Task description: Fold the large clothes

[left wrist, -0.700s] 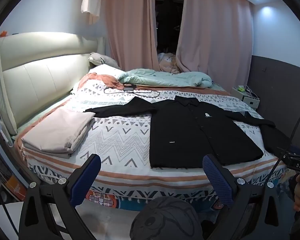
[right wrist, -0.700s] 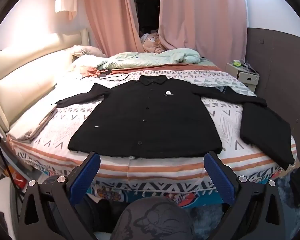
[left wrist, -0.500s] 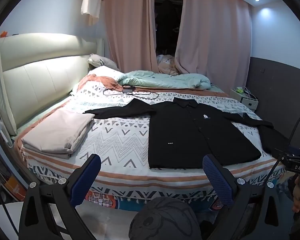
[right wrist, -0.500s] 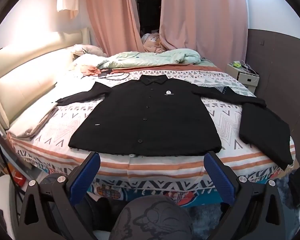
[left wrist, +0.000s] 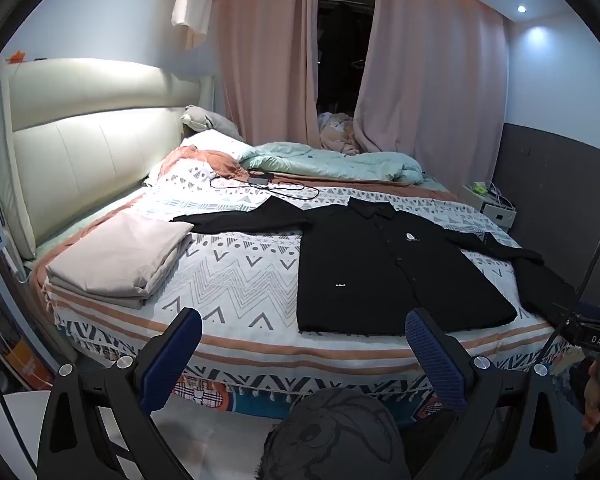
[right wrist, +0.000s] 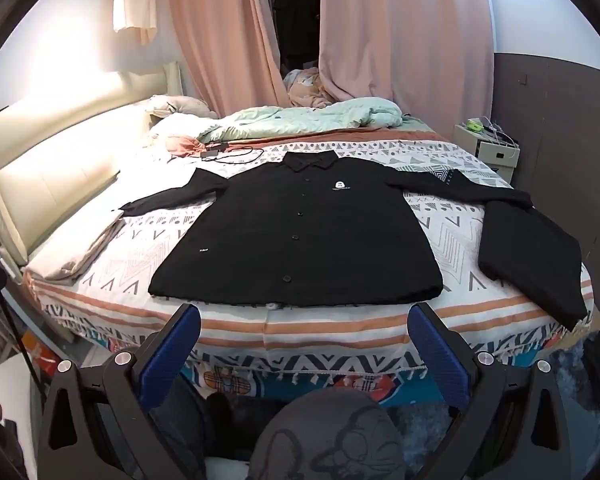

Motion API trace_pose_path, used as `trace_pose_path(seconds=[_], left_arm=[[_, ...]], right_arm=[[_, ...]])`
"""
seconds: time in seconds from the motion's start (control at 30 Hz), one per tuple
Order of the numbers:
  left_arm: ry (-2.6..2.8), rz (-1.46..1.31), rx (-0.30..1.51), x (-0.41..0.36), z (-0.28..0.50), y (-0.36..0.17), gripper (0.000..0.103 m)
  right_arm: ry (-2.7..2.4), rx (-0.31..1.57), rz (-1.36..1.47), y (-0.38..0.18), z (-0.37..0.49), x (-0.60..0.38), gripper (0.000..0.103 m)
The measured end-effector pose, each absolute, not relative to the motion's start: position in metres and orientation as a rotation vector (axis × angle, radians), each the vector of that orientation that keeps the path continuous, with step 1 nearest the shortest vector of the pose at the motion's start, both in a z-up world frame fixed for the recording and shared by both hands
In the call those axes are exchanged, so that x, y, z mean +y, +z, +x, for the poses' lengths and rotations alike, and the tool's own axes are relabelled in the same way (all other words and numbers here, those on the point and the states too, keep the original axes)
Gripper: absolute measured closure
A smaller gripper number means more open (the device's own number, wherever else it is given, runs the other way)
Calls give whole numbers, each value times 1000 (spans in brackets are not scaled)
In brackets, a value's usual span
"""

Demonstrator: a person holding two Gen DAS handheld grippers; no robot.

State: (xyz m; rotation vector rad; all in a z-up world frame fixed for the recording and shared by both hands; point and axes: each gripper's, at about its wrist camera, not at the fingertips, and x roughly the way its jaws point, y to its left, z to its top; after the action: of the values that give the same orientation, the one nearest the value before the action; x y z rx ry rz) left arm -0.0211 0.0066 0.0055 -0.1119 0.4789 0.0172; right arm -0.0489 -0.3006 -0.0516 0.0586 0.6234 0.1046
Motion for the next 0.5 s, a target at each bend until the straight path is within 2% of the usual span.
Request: trace_pose_path(seconds=[0.5], left_arm=[[28, -85, 478, 5, -34, 8, 1]], right_arm=[[114, 601, 89, -51, -57, -301, 0]])
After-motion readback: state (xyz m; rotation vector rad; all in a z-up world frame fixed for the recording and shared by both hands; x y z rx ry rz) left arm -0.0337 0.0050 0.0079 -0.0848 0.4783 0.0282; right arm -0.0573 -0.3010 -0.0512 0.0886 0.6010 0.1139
